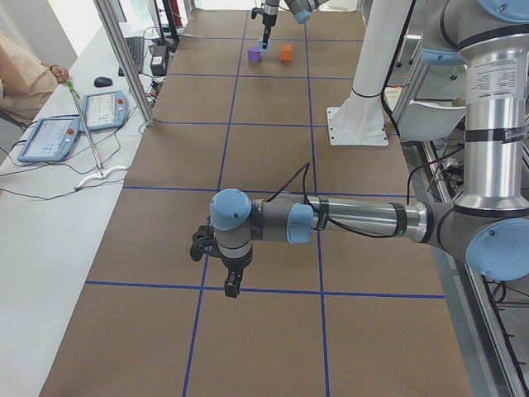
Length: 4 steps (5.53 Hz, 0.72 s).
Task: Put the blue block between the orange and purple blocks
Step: 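Carry the light blue cube with the right gripper toward the purple cube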
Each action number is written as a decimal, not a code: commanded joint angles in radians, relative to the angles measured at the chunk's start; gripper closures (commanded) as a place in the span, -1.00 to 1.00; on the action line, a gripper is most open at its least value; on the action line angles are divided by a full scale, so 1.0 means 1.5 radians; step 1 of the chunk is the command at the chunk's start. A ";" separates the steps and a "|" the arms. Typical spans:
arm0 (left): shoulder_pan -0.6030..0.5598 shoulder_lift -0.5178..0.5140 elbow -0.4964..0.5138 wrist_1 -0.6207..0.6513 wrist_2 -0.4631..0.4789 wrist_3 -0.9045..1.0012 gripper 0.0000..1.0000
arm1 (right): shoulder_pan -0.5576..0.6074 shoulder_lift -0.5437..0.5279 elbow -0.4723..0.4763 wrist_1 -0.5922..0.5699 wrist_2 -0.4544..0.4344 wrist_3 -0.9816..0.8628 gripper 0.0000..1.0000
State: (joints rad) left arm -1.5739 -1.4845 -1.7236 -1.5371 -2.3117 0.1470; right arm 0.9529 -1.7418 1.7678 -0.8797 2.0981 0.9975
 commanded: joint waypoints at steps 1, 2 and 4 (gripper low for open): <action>0.000 0.001 -0.002 0.000 0.000 0.000 -1.00 | -0.055 -0.005 -0.013 0.012 -0.031 0.003 1.00; 0.000 0.000 -0.002 0.000 0.000 0.000 -1.00 | -0.062 -0.006 -0.012 0.011 -0.037 -0.005 0.66; 0.000 0.000 -0.003 0.000 0.000 0.000 -1.00 | -0.054 -0.019 -0.011 0.007 -0.025 -0.092 -0.99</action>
State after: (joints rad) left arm -1.5739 -1.4848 -1.7284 -1.5371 -2.3125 0.1472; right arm 0.8669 -1.7576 1.7505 -0.8671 2.0502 0.9226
